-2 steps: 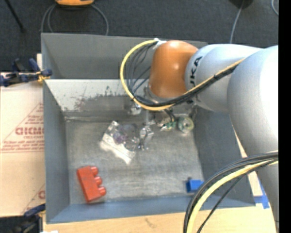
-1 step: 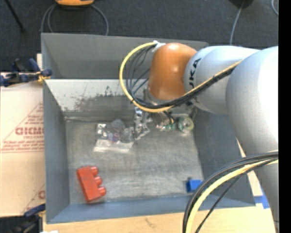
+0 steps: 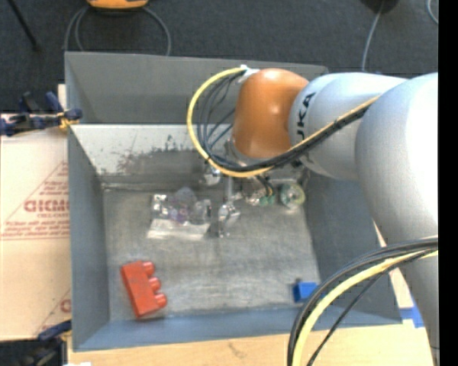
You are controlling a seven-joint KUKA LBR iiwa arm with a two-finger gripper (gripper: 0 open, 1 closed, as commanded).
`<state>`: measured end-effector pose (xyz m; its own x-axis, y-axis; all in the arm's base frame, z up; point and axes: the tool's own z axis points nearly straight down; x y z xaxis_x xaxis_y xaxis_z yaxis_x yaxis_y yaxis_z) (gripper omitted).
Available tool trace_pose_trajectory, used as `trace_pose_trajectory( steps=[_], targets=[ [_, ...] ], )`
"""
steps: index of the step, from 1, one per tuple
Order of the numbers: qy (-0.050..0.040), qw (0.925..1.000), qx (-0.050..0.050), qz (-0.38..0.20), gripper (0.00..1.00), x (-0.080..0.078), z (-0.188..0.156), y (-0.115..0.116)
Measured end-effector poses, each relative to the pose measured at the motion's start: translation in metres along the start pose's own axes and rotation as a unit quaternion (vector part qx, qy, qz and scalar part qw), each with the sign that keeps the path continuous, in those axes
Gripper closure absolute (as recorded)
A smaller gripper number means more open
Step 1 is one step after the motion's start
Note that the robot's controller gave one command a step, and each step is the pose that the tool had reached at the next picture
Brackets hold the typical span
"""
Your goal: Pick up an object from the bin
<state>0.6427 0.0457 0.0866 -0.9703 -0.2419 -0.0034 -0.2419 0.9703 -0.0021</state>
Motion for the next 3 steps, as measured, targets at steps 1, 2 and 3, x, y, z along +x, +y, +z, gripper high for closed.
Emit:
trace_pose_trajectory(
  steps=[1, 2, 3],
  targets=[
    [-0.0013, 0.9988, -0.001, -0.048, 0.0, -0.028, 0.008, 0.069],
    [-0.0014, 0.9989, -0.001, -0.046, 1.0, -0.028, 0.007, 0.066],
    [-0.0058, 0.9992, 0.0, -0.039, 1.0, -0.035, -0.132, 0.075]
  ],
)
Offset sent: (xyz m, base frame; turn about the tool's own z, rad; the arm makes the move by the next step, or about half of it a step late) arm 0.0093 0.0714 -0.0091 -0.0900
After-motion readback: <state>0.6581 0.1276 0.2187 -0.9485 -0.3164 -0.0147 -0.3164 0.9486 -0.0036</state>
